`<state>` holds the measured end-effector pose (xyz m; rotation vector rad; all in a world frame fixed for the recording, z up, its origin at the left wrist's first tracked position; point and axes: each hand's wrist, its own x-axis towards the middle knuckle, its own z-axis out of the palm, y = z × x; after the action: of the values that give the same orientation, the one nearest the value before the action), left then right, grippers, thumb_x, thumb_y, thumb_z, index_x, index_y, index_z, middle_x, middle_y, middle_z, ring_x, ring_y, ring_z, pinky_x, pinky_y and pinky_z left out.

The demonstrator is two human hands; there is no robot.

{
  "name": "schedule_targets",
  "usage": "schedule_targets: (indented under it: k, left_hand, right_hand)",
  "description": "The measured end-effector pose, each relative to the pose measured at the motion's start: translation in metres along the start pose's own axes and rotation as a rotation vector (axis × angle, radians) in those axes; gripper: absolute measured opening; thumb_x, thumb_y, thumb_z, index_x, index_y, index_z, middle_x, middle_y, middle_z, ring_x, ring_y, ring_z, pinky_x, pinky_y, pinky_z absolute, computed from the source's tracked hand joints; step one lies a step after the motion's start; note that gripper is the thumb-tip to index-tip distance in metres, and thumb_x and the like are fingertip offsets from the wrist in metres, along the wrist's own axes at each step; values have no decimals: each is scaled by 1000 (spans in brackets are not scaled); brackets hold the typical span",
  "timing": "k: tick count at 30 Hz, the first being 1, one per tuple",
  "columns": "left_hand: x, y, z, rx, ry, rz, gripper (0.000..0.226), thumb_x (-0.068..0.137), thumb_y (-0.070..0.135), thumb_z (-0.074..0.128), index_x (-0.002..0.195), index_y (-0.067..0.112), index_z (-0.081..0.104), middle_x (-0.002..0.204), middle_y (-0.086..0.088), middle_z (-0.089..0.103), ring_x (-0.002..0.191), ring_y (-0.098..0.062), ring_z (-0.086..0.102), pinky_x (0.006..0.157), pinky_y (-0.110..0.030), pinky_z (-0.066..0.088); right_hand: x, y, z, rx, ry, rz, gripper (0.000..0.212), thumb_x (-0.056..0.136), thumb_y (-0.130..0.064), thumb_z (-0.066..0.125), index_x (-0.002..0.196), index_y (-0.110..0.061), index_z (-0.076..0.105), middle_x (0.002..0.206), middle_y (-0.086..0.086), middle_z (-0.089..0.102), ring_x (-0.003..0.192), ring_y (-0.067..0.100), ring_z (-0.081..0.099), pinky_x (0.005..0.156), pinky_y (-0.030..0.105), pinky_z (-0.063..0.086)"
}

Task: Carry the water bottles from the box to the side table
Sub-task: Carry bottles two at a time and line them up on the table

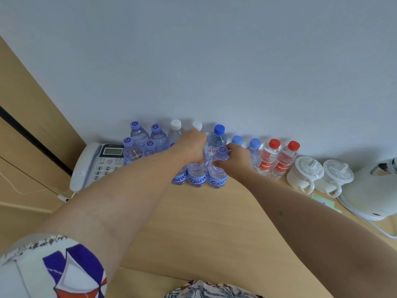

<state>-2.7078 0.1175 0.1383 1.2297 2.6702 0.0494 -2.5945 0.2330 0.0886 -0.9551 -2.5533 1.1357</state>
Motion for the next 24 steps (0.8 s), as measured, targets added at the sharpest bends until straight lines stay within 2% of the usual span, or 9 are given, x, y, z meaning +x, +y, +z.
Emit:
schedule_targets:
  k: [2,5,9,12,16,20,22,24]
  left_hand:
    - [-2,0,1,12,43,-4,30,75,15,79,68,12,49,71,-7,52,70,-26,55,60,-30,41]
    - [-3,3,3,50,66,-7,30,77,18,77,69,13,48,68,-5,49,67,-25,52,59,-31,40]
    - [-3,3,4,67,56,-9,32,79,20,75,72,14,45,81,-11,57,70,-27,52,60,-33,40]
    - [-8,2,4,21,84,0,26,80,26,74,90,16,52,98,-9,64,87,-30,63,64,-34,45]
    - [-14,5,3,-63,213,60,50,83,35,73,126,16,58,115,-8,60,106,-31,58,77,-38,50]
    - [-20,30,4,-145,312,169,43,83,33,69,121,15,59,115,-6,58,113,-30,50,80,-38,48]
    - [-22,52,9,-139,289,243,48,83,34,70,125,15,58,123,-7,56,119,-31,47,91,-41,47]
    - [-26,82,17,-92,242,327,59,83,37,70,135,15,54,134,-11,52,126,-33,45,100,-42,44]
  right_hand:
    - [-1,-1,2,7,20,-6,35,73,-23,83,99,-8,64,89,8,68,86,26,64,76,42,56]
    - [-2,0,3,8,30,-8,35,74,-24,83,100,-8,64,90,8,69,87,26,64,75,39,55]
    - [-5,1,2,2,-21,-9,44,77,-27,82,113,-12,61,99,5,68,94,25,63,79,38,53]
    - [-9,0,-3,-46,-46,-28,60,77,-33,82,128,-17,55,99,-1,62,95,23,60,75,33,48]
    - [-21,5,-21,-148,9,-41,77,78,-40,81,142,-17,45,113,7,63,108,29,60,79,34,46]
    - [-48,17,-47,-219,100,18,84,75,-40,82,146,-19,42,129,10,59,117,32,56,84,35,43]
    - [-71,30,-63,-276,153,60,82,72,-41,82,142,-23,44,132,9,56,120,33,53,87,37,43]
    - [-99,49,-79,-359,199,132,85,72,-45,83,144,-26,41,139,6,51,127,34,47,98,41,43]
